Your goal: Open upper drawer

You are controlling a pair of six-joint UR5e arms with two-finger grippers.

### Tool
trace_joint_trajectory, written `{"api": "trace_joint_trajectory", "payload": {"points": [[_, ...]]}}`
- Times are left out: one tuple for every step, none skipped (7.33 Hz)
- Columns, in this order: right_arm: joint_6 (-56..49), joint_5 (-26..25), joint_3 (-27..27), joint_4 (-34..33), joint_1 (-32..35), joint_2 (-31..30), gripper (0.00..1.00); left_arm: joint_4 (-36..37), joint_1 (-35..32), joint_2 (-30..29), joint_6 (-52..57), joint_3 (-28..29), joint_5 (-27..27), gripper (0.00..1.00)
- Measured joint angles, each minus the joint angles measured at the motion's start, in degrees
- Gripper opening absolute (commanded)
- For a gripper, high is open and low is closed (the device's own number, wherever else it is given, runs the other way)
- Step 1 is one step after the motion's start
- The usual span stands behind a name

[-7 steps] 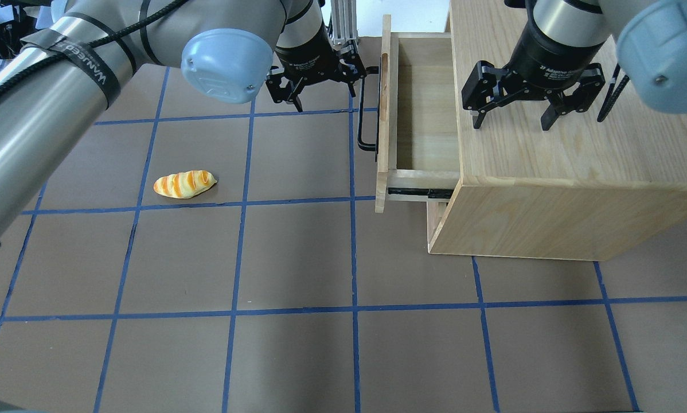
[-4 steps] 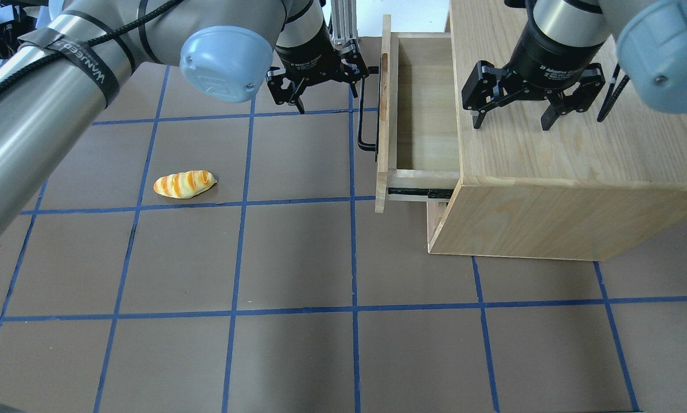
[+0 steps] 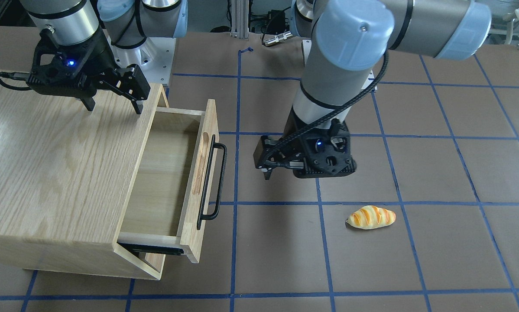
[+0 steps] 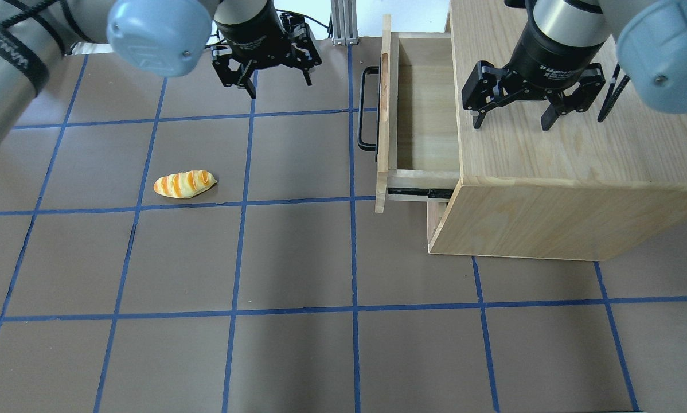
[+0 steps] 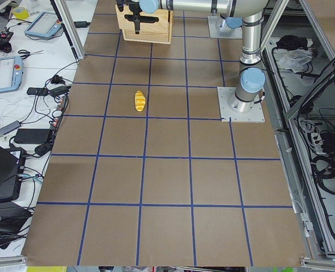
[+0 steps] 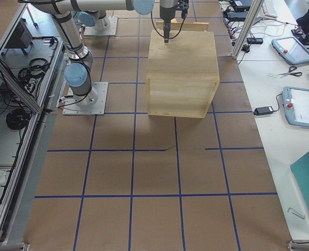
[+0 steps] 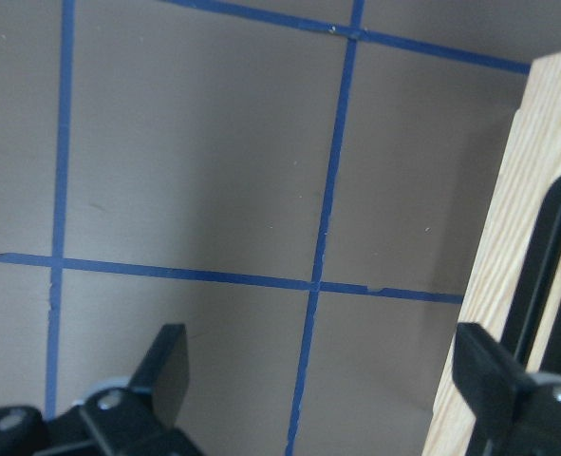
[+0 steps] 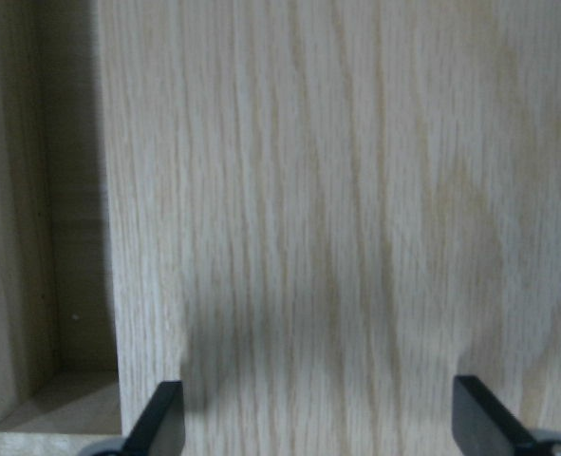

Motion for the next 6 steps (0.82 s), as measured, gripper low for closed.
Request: {"api": "trace_joint_trajectory", "payload": {"points": [[0.0,0.0,0.0,0.0,0.0,0.0,1.00,-1.1,1.9,1.7,4.5,-0.2,2.2,1.00],[0.0,0.0,0.0,0.0,0.0,0.0,1.00,-1.8,3.8,3.0,7.0,-0.7,3.6,1.00],[0.0,0.0,0.0,0.0,0.0,0.0,1.00,-2.6,5.6,3.9,9.1,-1.0,4.3,1.00],[0.0,0.0,0.0,0.0,0.0,0.0,1.00,-3.6,7.5,4.7,12.1,-1.2,4.6,1.00],[0.0,0.0,0.0,0.0,0.0,0.0,1.00,-4.5,9.7,5.5,14.6,-1.5,4.6,1.00],[0.0,0.1,0.0,0.0,0.0,0.0,1.00,-5.1,11.3,6.4,16.6,-2.2,4.6,1.00]]}}
